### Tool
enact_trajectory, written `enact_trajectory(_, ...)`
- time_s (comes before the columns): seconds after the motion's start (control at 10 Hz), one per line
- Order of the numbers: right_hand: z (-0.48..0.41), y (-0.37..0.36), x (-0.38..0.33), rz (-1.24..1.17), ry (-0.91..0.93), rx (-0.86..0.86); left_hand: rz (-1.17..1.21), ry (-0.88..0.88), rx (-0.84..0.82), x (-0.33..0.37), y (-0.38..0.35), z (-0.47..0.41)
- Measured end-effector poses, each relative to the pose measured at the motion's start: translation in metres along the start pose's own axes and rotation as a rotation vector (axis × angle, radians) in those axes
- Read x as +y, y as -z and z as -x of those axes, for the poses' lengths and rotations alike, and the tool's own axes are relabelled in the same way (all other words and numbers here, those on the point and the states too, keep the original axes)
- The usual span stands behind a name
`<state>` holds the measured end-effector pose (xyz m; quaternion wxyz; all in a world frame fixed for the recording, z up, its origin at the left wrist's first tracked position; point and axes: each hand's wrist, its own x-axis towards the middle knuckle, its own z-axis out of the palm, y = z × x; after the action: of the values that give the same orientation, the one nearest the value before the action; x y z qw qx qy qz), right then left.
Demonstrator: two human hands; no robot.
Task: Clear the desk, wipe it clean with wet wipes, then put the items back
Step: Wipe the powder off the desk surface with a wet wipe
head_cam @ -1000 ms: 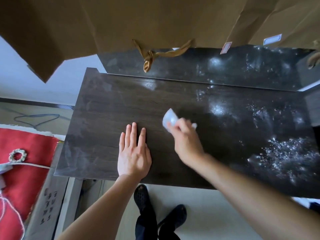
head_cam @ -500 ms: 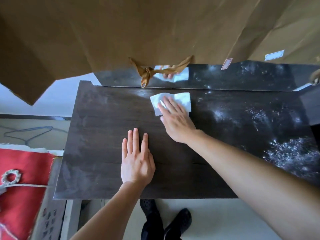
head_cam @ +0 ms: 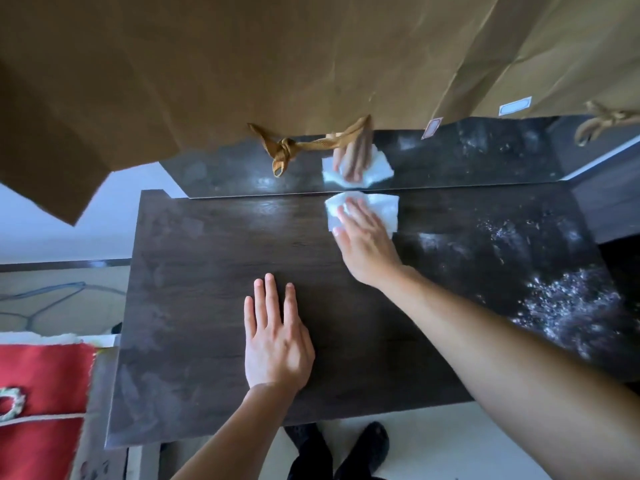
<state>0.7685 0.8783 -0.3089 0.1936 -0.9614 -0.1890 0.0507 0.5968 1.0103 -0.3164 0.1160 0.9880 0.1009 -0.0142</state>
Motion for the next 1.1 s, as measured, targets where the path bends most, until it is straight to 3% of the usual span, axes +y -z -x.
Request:
enact_trajectory(0.1, -0.001, 0.013, 0.014, -0.074, 0.139, -0.087, 0.005, -0.001, 0.007, 0.0, 0.0, -0.001)
enact_trajectory(0.3, 0.015, 0.057, 0.114, 0.058, -0.264, 0.093, 0.004, -0.008, -0.007, 0.0, -0.001, -0.003)
enact_trajectory(0.4, 0.034, 0.029, 0.056, 0.069, -0.004, 0.128, 0.004, -0.008, -0.012, 0.001, 0.0, -0.004)
enact_trajectory(0.5, 0.063, 0.005, 0.013, 0.046, 0.247, -0.045, 0.004, -0.008, -0.008, 0.001, 0.0, -0.005)
enact_trajectory(0.6, 0.059, 0.026, 0.062, 0.085, 0.113, 0.003, -0.007, -0.014, -0.012, 0.0, -0.001, -0.004)
enact_trajectory(0.7, 0.046, 0.054, 0.111, 0.118, -0.266, 0.11, -0.014, -0.014, -0.02, -0.001, -0.003, -0.005)
enact_trajectory(0.8, 0.075, 0.03, 0.08, 0.131, -0.245, 0.086, -0.005, -0.012, -0.016, 0.0, -0.002, -0.005)
enact_trajectory(0.9, 0.135, 0.012, 0.04, 0.063, 0.062, -0.039, 0.0, -0.013, -0.017, 0.0, 0.0, -0.005)
enact_trajectory(1.0, 0.128, 0.033, 0.07, 0.088, 0.077, -0.001, -0.007, -0.008, -0.022, 0.0, 0.0, -0.005)
enact_trajectory(1.1, 0.07, 0.054, 0.116, 0.147, -0.204, 0.056, -0.019, -0.009, -0.014, 0.001, -0.002, -0.005)
